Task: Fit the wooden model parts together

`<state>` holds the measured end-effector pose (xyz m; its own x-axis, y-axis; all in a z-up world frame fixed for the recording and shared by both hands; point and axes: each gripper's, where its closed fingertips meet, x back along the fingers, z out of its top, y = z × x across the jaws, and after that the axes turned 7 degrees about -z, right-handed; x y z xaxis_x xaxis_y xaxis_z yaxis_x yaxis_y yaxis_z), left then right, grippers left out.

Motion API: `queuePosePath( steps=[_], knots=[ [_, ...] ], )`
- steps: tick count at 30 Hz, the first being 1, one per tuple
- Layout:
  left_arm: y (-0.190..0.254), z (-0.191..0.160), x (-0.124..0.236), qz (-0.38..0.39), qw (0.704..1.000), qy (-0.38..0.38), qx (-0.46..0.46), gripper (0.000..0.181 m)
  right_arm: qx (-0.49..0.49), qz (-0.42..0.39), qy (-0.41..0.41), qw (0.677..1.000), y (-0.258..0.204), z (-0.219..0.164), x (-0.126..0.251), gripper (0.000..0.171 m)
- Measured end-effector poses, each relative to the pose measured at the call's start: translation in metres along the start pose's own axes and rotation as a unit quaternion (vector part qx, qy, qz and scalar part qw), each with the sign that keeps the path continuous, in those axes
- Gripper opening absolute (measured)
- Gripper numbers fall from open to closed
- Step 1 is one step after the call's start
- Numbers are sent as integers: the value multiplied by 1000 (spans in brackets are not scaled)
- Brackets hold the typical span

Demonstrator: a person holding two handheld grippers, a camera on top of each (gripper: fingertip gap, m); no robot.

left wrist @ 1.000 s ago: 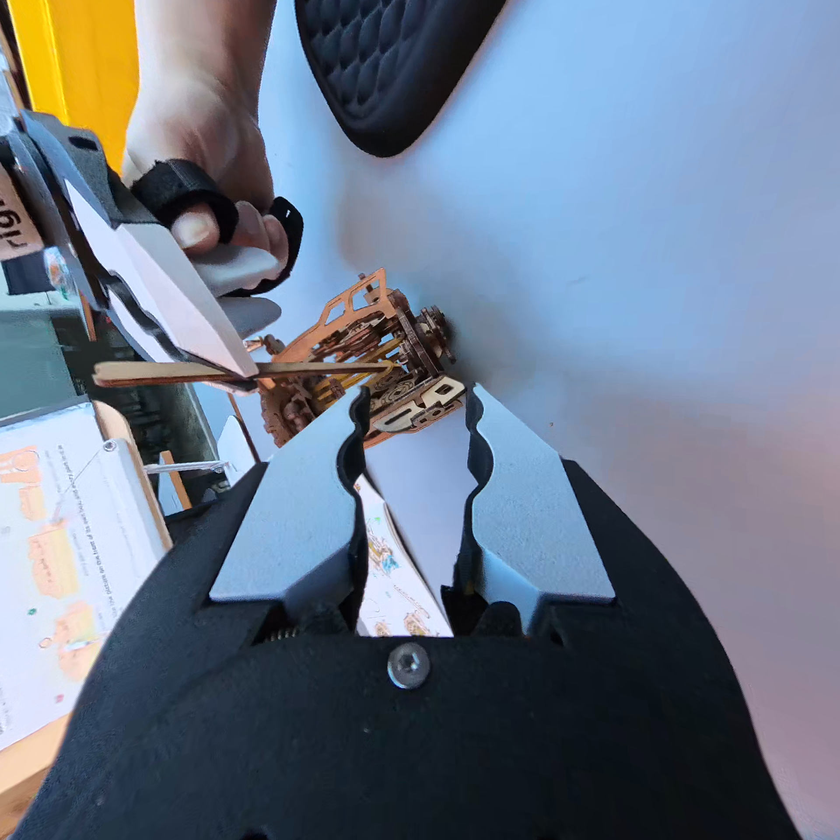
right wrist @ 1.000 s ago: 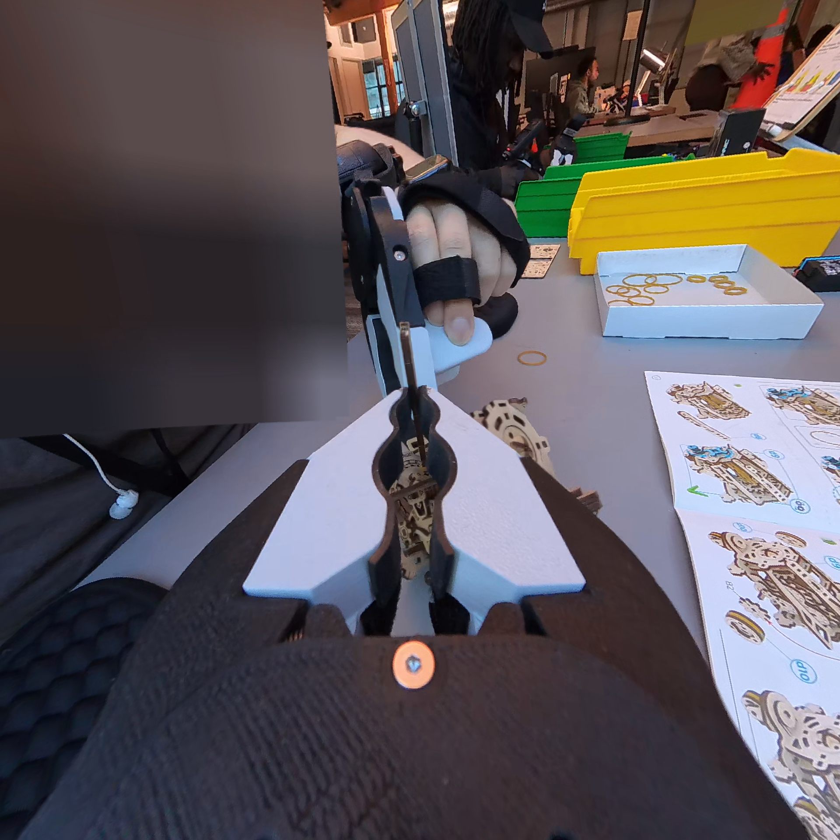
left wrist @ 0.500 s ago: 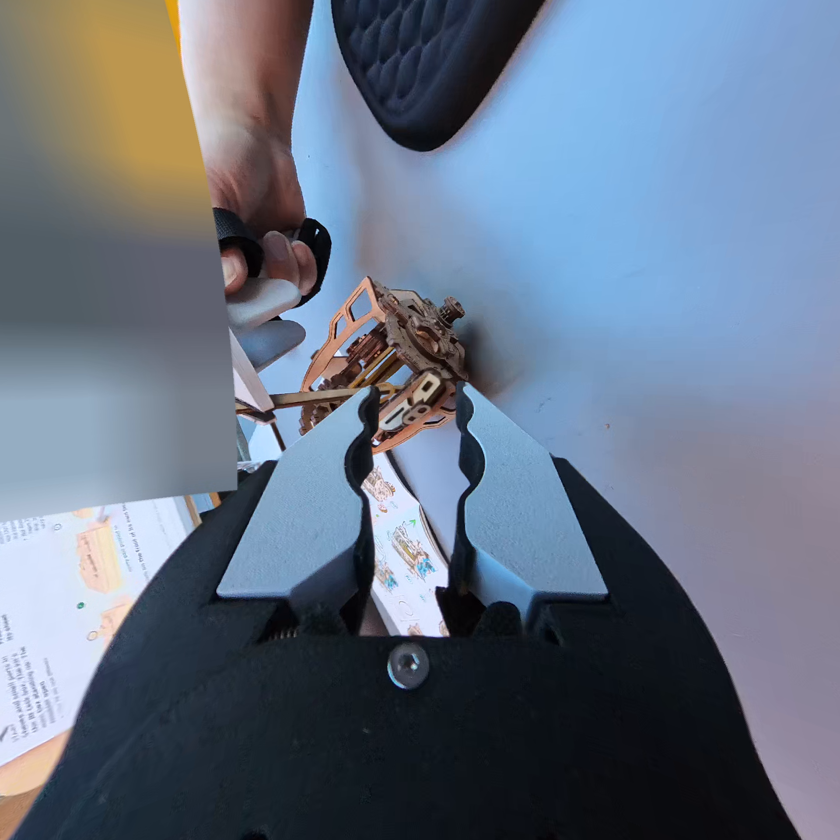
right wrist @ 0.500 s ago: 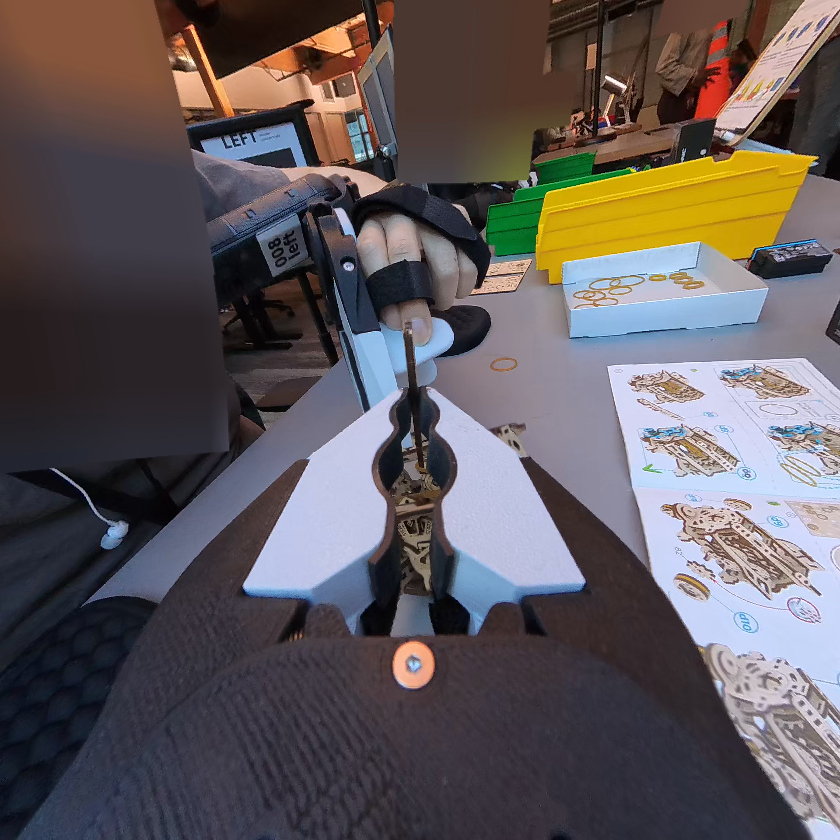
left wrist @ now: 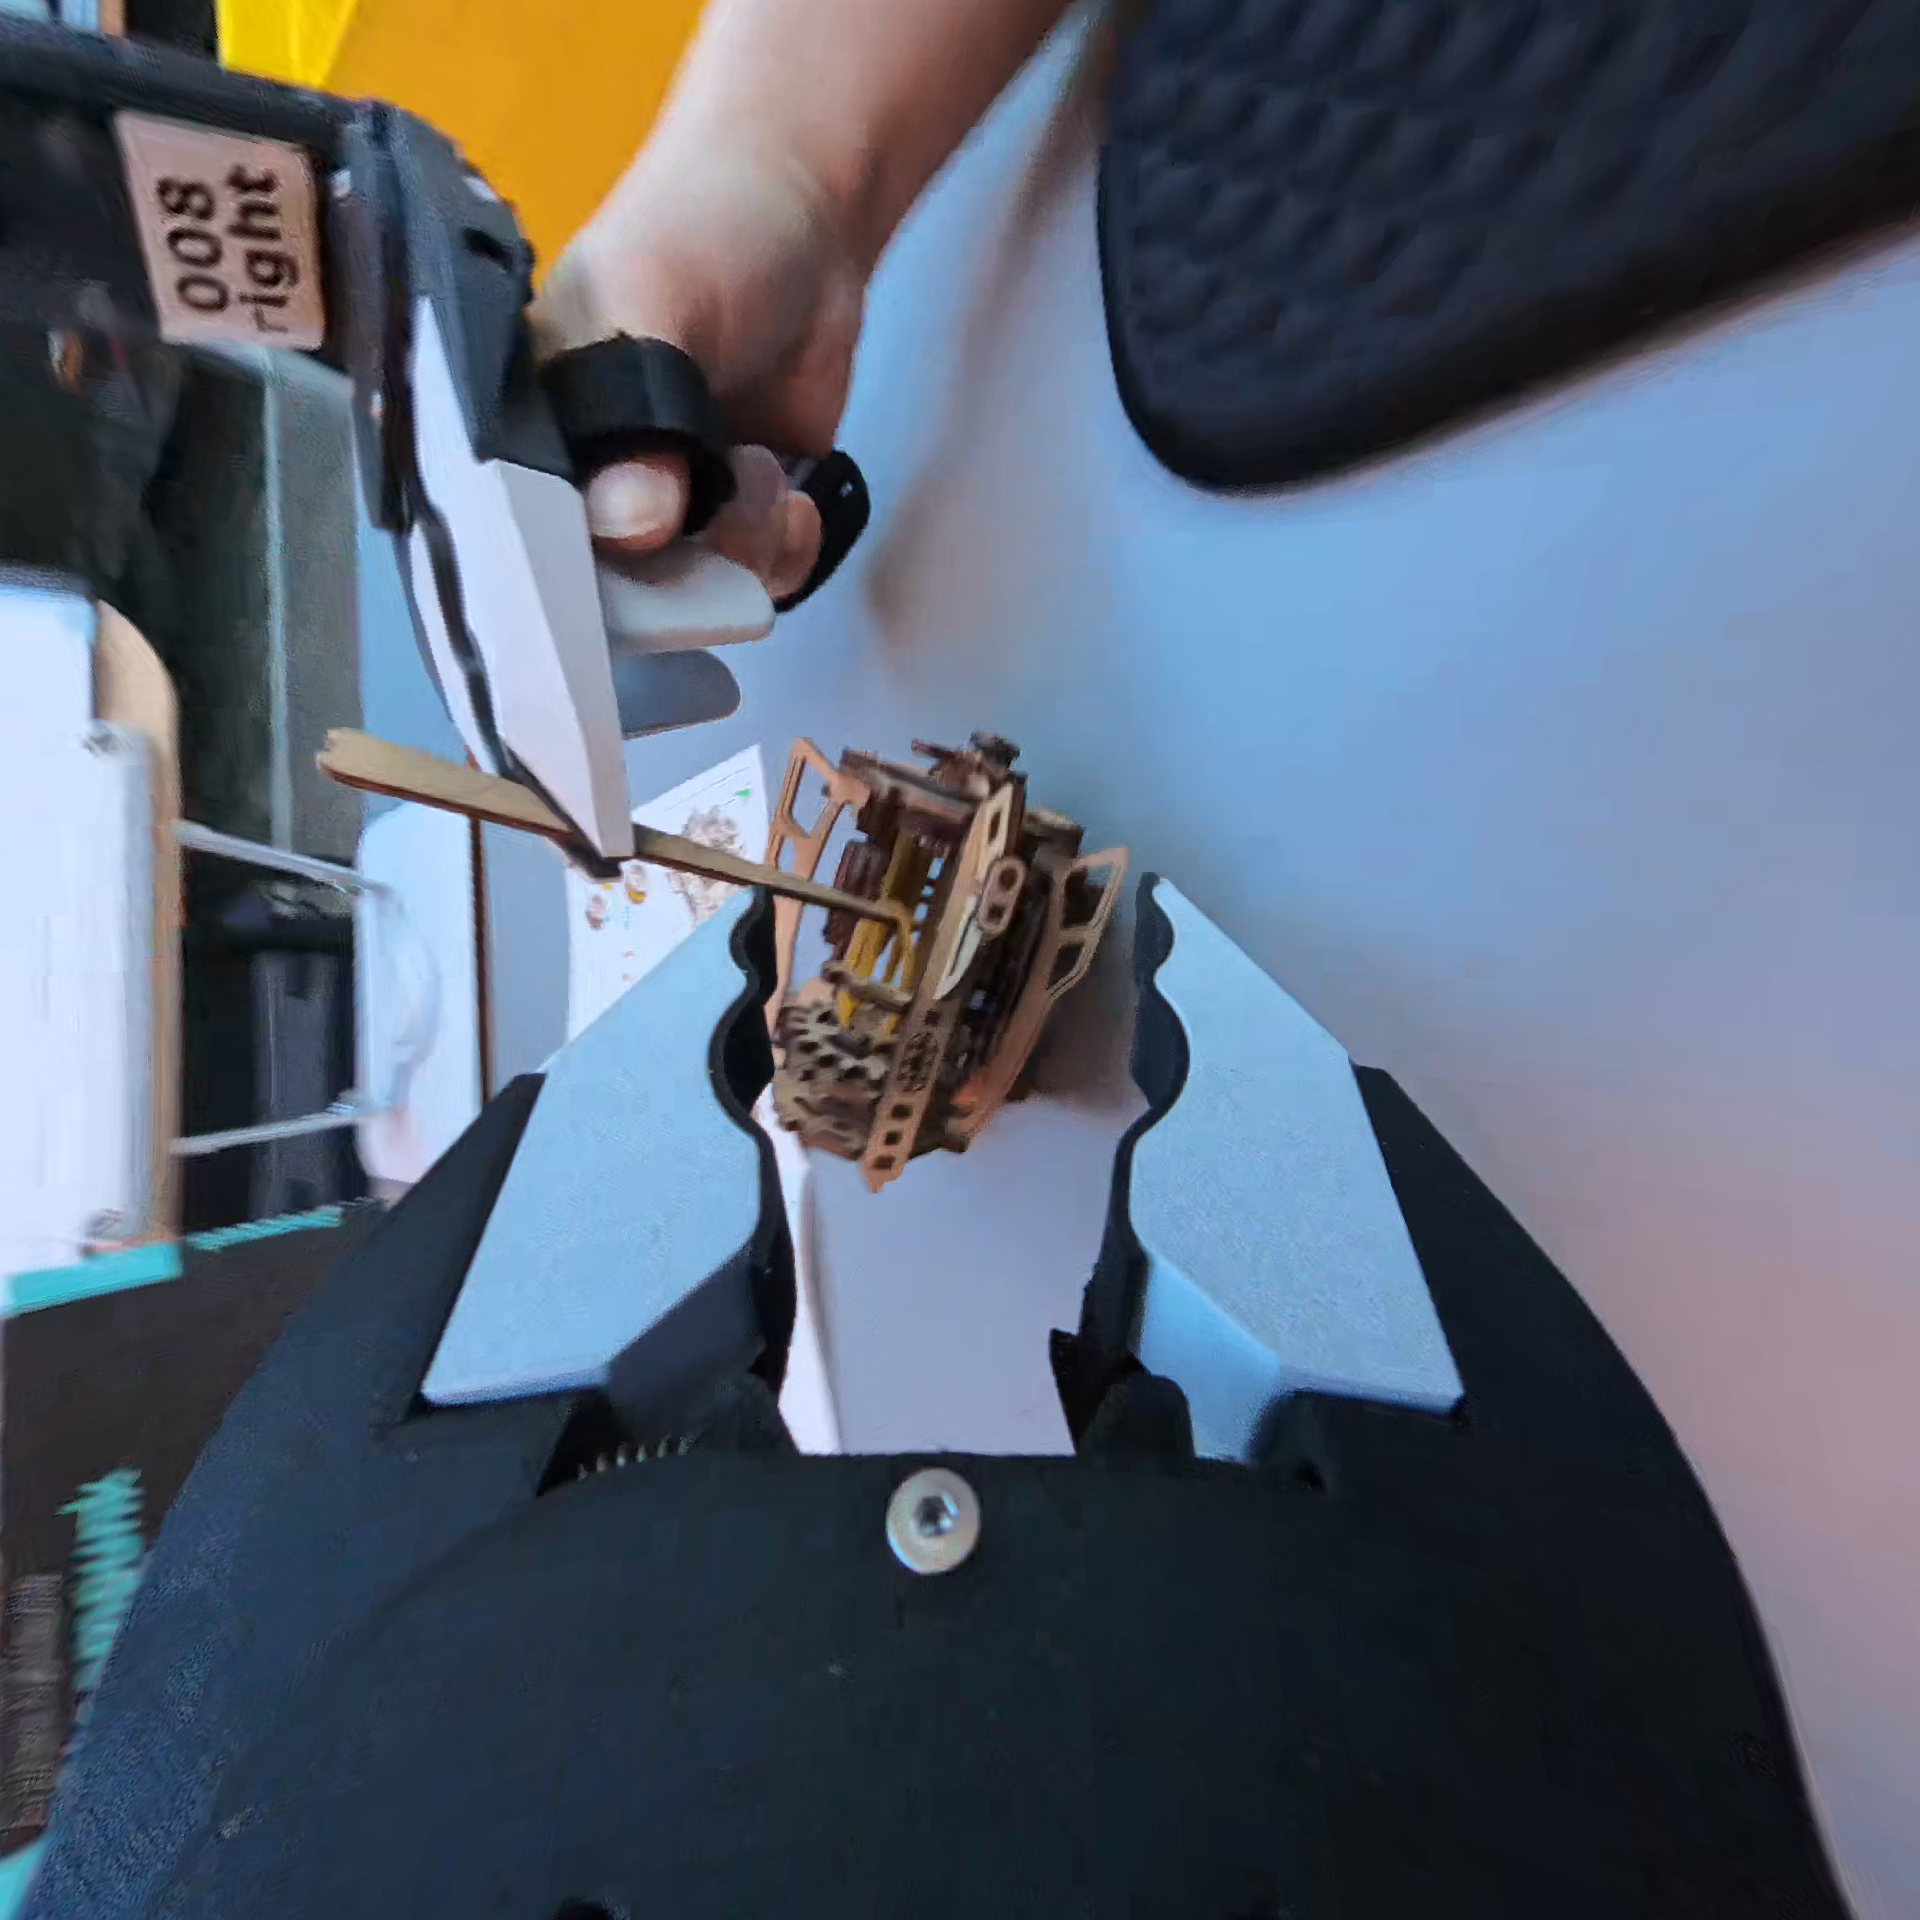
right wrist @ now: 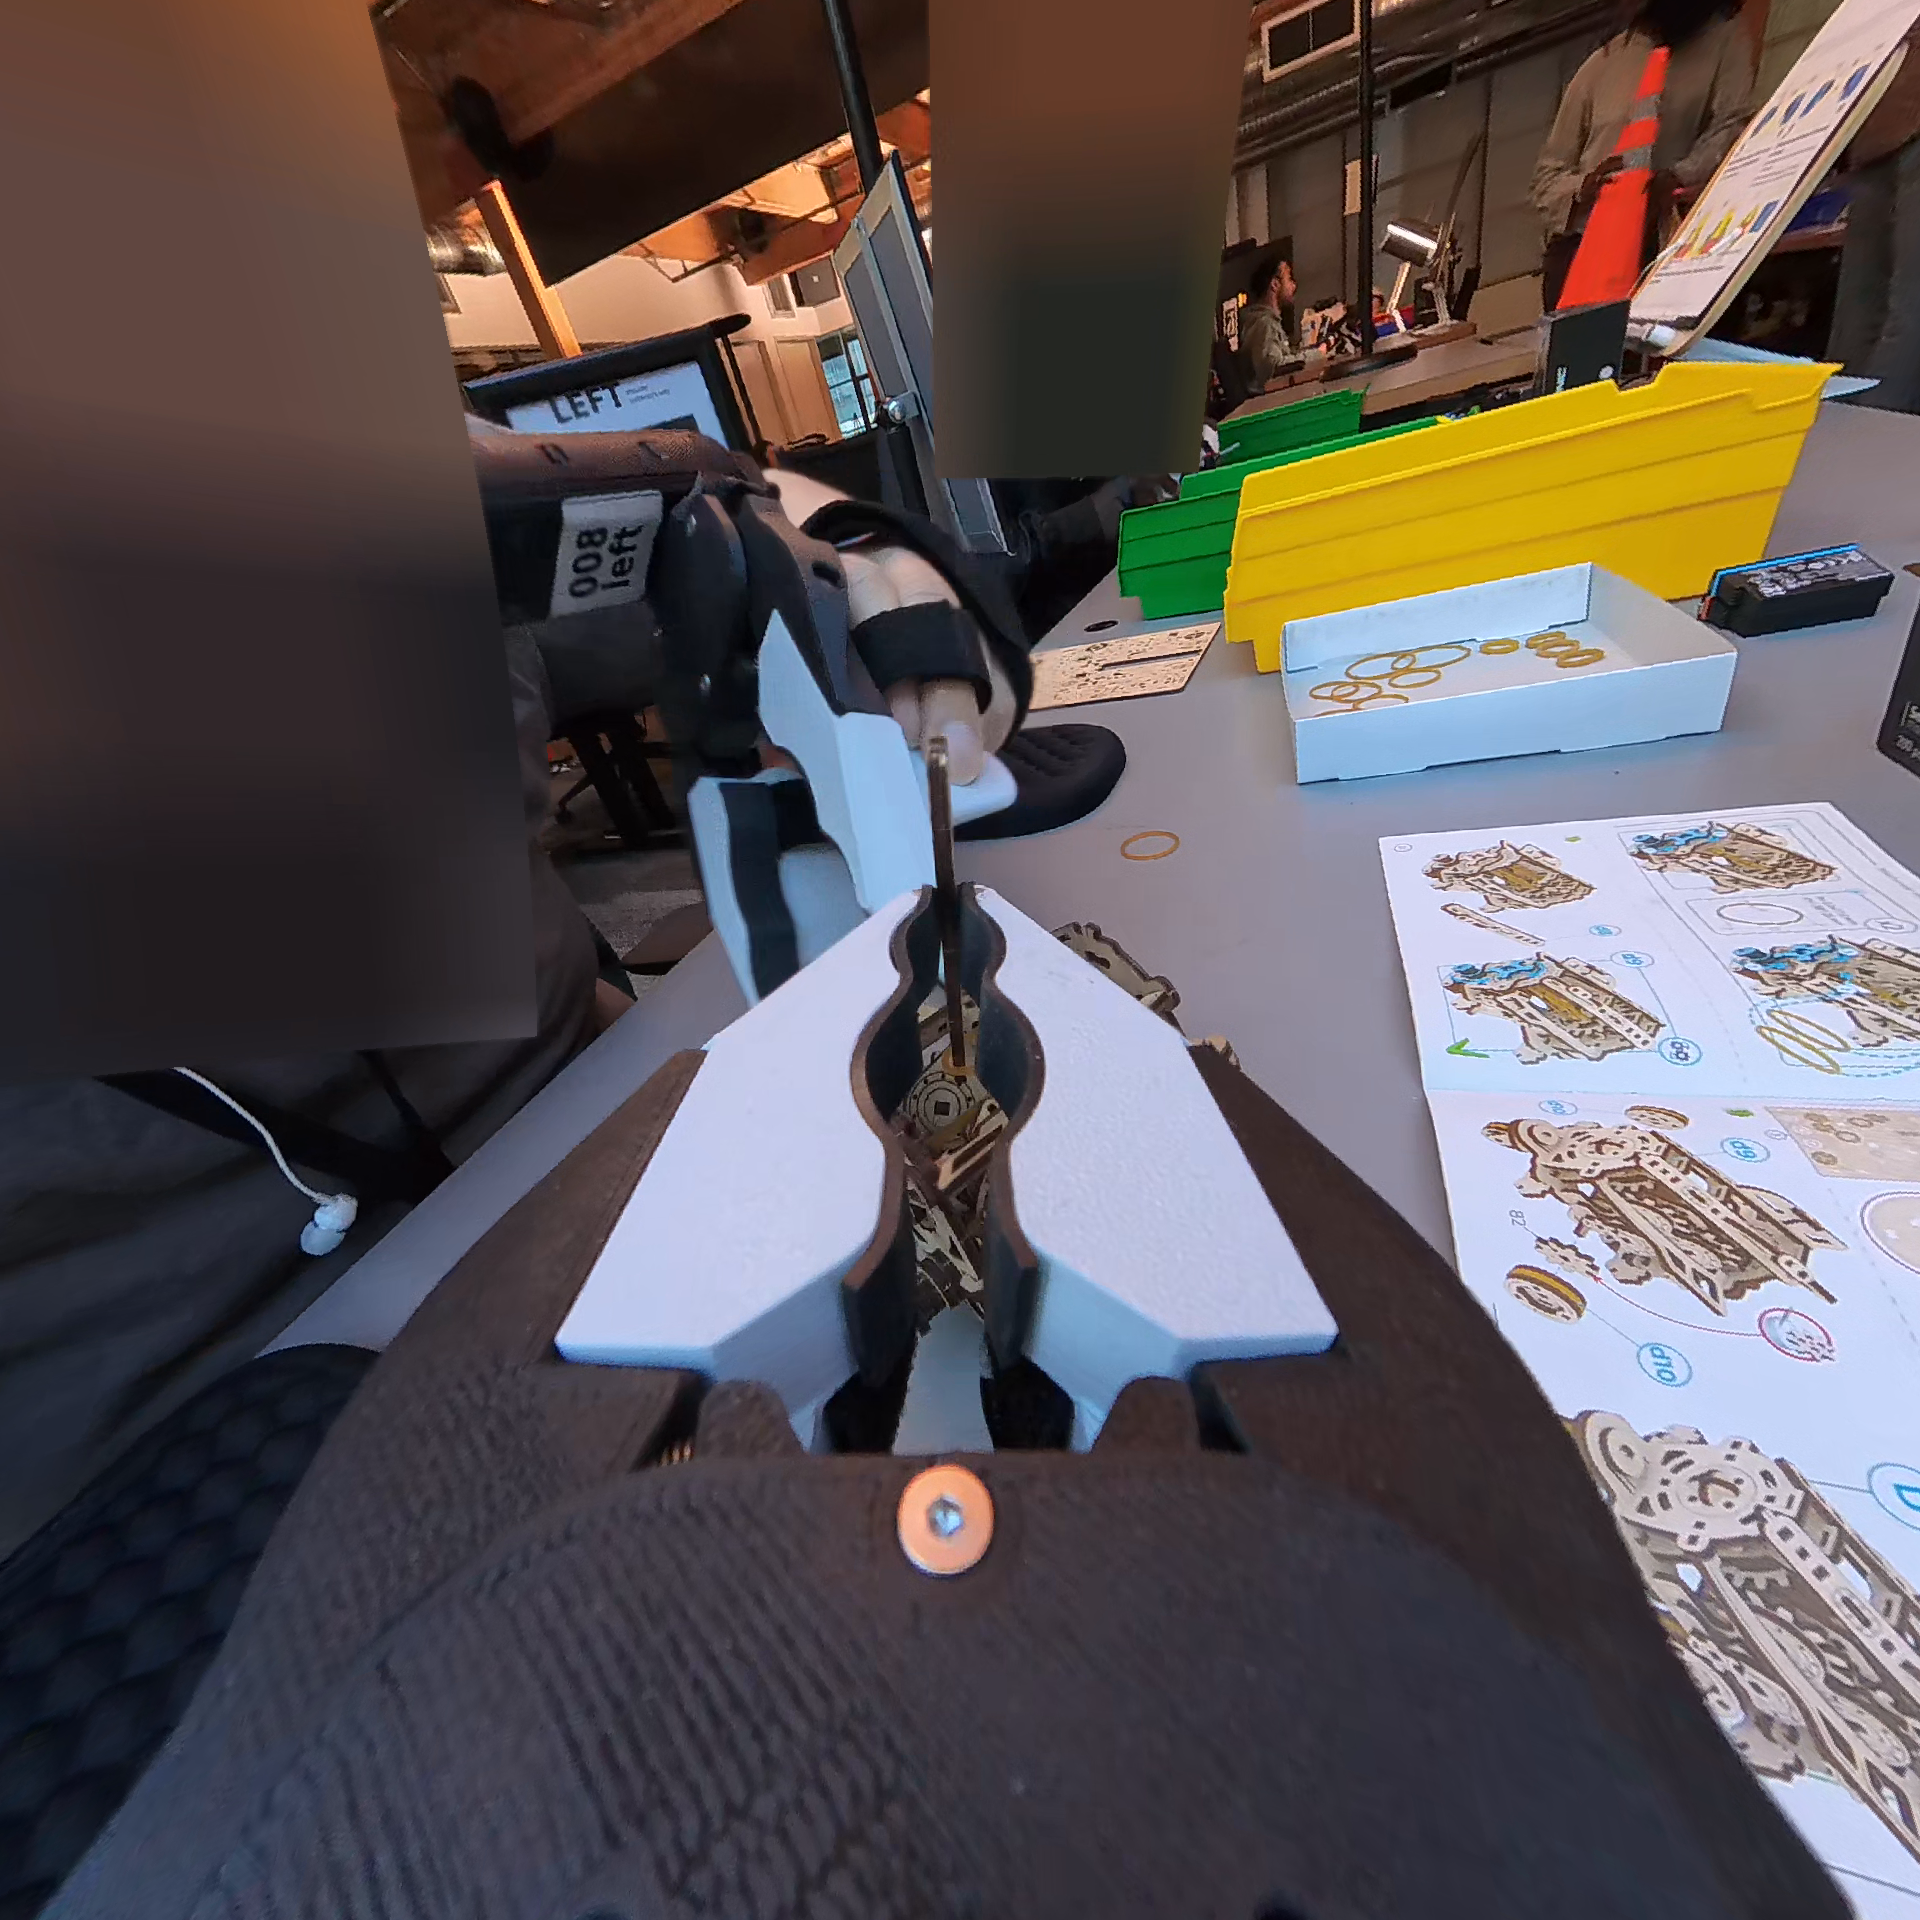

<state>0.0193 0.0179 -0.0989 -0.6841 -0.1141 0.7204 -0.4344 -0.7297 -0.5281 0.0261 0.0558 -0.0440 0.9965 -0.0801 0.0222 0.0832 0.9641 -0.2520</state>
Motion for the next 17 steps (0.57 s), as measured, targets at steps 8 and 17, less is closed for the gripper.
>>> queuePosePath(
  steps=[8,17],
  knots=[
    [-16,19,-4,126,965,49,225,56,4,-3,-9,1000,0,-3,-3,0],
    [-24,6,-7,180,933,46,307,52,0,0,-14,1000,1,-5,1,0]
  ],
)
